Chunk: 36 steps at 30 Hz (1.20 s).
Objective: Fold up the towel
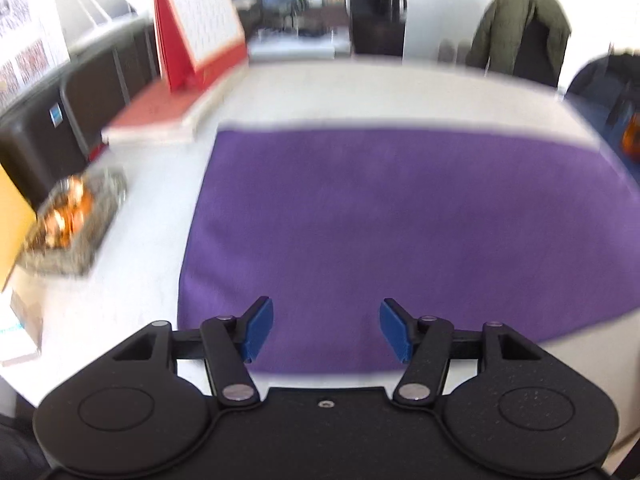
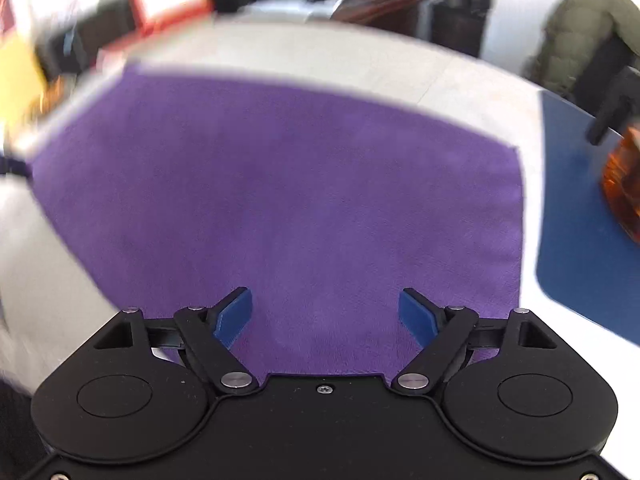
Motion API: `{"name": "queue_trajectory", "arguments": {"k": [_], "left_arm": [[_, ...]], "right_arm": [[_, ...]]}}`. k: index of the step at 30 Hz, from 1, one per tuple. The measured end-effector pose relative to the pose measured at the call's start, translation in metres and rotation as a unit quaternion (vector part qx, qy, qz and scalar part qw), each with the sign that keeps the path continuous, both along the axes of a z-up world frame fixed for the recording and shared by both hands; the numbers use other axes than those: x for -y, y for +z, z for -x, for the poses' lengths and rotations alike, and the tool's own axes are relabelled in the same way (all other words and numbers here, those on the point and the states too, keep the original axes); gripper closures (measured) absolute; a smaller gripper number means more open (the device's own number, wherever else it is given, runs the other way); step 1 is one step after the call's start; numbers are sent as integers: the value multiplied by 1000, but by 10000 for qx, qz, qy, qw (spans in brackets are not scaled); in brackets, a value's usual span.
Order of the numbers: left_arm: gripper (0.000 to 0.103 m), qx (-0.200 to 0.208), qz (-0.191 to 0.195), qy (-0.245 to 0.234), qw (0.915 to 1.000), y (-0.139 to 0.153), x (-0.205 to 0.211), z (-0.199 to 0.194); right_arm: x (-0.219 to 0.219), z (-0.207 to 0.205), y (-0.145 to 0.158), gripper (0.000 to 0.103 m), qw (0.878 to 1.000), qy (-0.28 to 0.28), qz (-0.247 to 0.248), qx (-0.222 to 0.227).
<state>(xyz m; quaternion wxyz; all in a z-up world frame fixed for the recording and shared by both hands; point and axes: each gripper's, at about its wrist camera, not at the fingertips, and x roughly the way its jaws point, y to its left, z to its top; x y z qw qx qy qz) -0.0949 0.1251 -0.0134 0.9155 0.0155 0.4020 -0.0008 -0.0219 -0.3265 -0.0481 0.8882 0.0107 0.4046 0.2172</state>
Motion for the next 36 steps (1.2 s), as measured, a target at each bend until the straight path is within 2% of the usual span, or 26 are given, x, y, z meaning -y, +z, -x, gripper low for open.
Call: {"name": "queue_trajectory", "arguments": {"k": [1,2,3,5,6,8,10,11,12,13,15,16,19,20,21,22,24,25,27,28,29,31,32,34,35,36], "left_arm": [[44,149,93,-5,9998,10,5,-1],[43,288,174,-6,9994,20,11,-2],[41,419,247,1,9988,29,16,-3],[32,726,411,88,9965,51,27,-2],[29,907,516,198,9943,61,32,-1],[17,1175,765,414,9893,75,41,-1],[16,1322,954,549,9851,84,49,-3],[16,1357,969,585,9843,88,54,-4],[15,1390,941,620,9839,93,59,-5],[14,1421,899,644,9836,97,64,-5],[14,1518,886,715,9818,104,71,-4],[12,1596,1006,754,9791,108,74,-1],[12,1657,1185,673,9767,117,77,7],[12,1698,1100,642,9772,120,79,8],[12,1769,974,656,9772,122,81,9],[12,1840,849,669,9770,124,83,11],[12,1925,704,790,9756,125,84,13],[12,1941,641,942,9743,126,84,14],[12,1851,599,1235,9731,124,83,13],[12,1770,593,1355,9730,123,82,13],[12,1648,572,1469,9736,121,81,15],[12,1390,461,1650,9754,116,80,20],[12,1244,397,1755,9758,112,78,22],[12,929,354,1974,9753,102,72,24],[12,821,398,2110,9732,97,67,26],[12,729,436,2272,9701,92,62,27]], "right_arm": [[10,4,19,20,9979,-239,-595,135],[14,7,27,15,9958,-333,-824,220],[22,15,50,13,9899,-512,-1244,451],[29,25,77,2,9831,-694,-1559,662],[32,35,101,0,9777,-790,-1758,833],[37,53,134,0,9644,-762,-2189,1275],[39,61,149,0,9411,-303,-2920,1681],[39,60,150,0,9378,-160,-3035,1679],[37,55,153,0,9391,77,-3074,1533],[34,55,158,0,9421,71,-3013,1468],[33,72,175,0,9394,-179,-2814,1952],[35,79,179,0,9310,-265,-2825,2295],[43,71,154,0,8884,-391,-4055,2116],[44,58,145,0,8790,-239,-4468,1647],[40,38,128,0,8631,55,-4955,976],[36,17,111,0,8396,362,-5412,282],[35,14,106,0,8374,249,-5440,474],[35,16,109,0,8395,301,-5334,992],[34,5,107,0,8288,650,-5402,1303],[27,-14,98,0,8204,805,-5586,918],[18,-34,87,0,8127,843,-5757,302],[5,-57,77,0,8072,935,-5821,-292],[2,-59,78,0,8056,992,-5835,-262],[-4,-64,83,0,8083,1114,-5760,502],[-6,-66,86,0,8130,1124,-5678,639],[-14,-75,84,0,8252,1123,-5513,497]]}}
